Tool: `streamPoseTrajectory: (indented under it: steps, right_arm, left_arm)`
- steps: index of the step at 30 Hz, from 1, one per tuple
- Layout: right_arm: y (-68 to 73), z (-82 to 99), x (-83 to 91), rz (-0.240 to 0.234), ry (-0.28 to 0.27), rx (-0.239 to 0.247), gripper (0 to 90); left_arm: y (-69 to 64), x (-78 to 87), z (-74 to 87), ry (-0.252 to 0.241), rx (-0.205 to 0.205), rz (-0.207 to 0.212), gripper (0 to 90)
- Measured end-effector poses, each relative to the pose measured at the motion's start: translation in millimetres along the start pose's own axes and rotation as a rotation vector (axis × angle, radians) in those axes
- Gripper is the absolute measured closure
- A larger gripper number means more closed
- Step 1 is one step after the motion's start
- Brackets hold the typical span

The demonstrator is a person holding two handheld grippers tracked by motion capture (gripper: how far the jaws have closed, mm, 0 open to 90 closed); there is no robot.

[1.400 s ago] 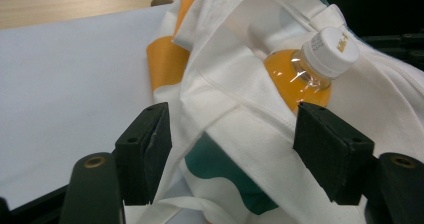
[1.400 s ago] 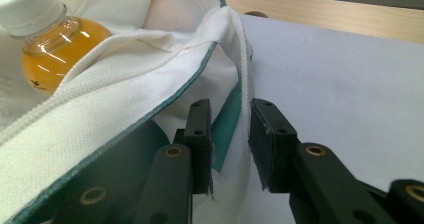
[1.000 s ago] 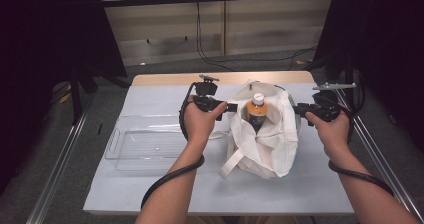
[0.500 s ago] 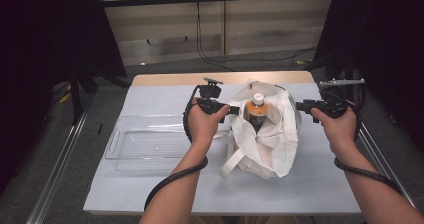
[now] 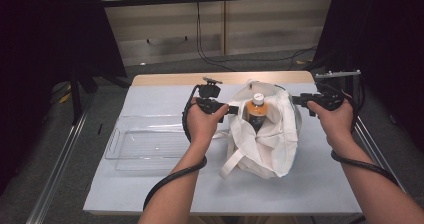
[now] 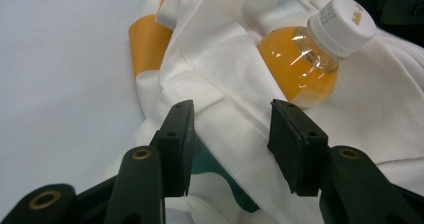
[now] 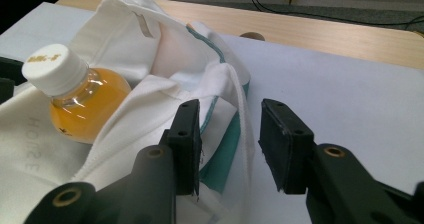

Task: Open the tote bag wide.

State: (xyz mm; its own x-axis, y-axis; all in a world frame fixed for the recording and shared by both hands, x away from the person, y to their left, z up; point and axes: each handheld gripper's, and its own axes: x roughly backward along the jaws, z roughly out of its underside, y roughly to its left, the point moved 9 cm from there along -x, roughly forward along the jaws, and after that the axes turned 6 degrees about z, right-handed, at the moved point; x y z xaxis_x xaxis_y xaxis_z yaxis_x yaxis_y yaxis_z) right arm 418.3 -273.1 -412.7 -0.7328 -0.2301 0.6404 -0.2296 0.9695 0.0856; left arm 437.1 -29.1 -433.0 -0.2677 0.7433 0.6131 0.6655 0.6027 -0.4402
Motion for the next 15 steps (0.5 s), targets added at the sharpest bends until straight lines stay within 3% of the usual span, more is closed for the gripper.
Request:
streamPoseTrajectory:
  steps: [6,8,15]
  right_arm:
    - [7.5,-5.4,-0.6,-0.016,-0.003,0.006,57.3]
    - [11.9,-6.1,-1.9,-0.041,-0.004,-0.006,55.1]
    - [22.8,2.1,-13.9,-0.061,0.034,-0.006,50.6]
  left_arm:
    - [-0.3,-1.2,-0.5,-0.007,-0.002,0.001,54.3]
    - [0.6,-1.4,0.3,0.001,-0.007,-0.003,54.5]
    - [1.0,-2.5,0.8,0.006,-0.010,-0.003,54.9]
